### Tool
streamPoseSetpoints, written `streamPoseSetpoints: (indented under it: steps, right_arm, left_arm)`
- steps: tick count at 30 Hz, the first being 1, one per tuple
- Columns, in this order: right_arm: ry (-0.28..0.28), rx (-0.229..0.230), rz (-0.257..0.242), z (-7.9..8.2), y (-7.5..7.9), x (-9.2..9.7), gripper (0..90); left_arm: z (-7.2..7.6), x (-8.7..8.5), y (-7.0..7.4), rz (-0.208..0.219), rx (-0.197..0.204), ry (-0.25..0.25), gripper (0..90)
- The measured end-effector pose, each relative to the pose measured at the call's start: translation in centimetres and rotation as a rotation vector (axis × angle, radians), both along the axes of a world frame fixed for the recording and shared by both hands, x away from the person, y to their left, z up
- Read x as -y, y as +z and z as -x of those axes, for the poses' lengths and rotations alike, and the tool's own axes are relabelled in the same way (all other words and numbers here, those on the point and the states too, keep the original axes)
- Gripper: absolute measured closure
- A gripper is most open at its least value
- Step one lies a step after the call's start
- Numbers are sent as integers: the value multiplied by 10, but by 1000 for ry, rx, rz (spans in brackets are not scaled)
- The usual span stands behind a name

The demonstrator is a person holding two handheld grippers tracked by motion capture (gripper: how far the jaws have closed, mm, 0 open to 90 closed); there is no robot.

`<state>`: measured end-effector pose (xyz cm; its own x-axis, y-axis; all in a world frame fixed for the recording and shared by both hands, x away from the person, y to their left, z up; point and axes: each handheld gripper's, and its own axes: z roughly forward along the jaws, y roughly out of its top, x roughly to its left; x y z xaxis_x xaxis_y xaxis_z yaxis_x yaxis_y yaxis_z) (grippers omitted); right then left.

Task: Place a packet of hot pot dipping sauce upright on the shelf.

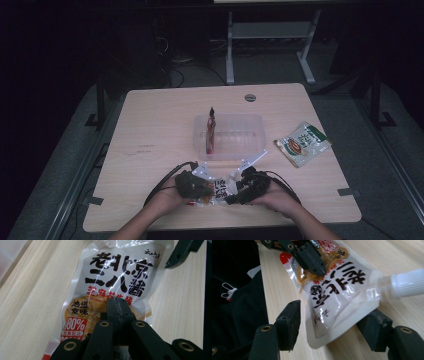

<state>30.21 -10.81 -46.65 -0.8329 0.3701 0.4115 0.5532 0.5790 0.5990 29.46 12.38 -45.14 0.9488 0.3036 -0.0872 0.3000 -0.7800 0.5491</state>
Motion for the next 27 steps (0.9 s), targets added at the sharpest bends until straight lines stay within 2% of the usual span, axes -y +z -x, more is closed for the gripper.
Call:
streamPoseSetpoints:
  steps: [2, 6, 10, 14, 19, 20, 23, 27]
  right_arm:
    - [4, -8, -15, 0, -1, -3, 373]
    - [12, -9, -15, -1, -1, -9, 398]
    - [11, -30, -47, -3, -3, -16, 433]
    - [13, -25, -41, -6, -4, -22, 470]
    - [-3, -41, -66, -7, -2, -19, 529]
    - [-1, -27, -62, -8, -2, -18, 550]
    - [-11, -51, -78, -9, 0, -15, 581]
    - [-15, -56, -83, -9, 0, -14, 620]
  left_arm:
    - [0, 0, 0, 5, -1, 1, 900]
    - [0, 0, -1, 6, 3, -1, 900]
    - [1, 0, 0, 3, 4, -4, 900]
    - [2, 0, -1, 4, 10, -4, 900]
    - [2, 0, 0, 3, 17, -11, 900]
    - [2, 0, -1, 4, 15, -12, 900]
    - [2, 0, -1, 7, 19, -12, 900]
    - [2, 0, -1, 8, 24, -15, 900]
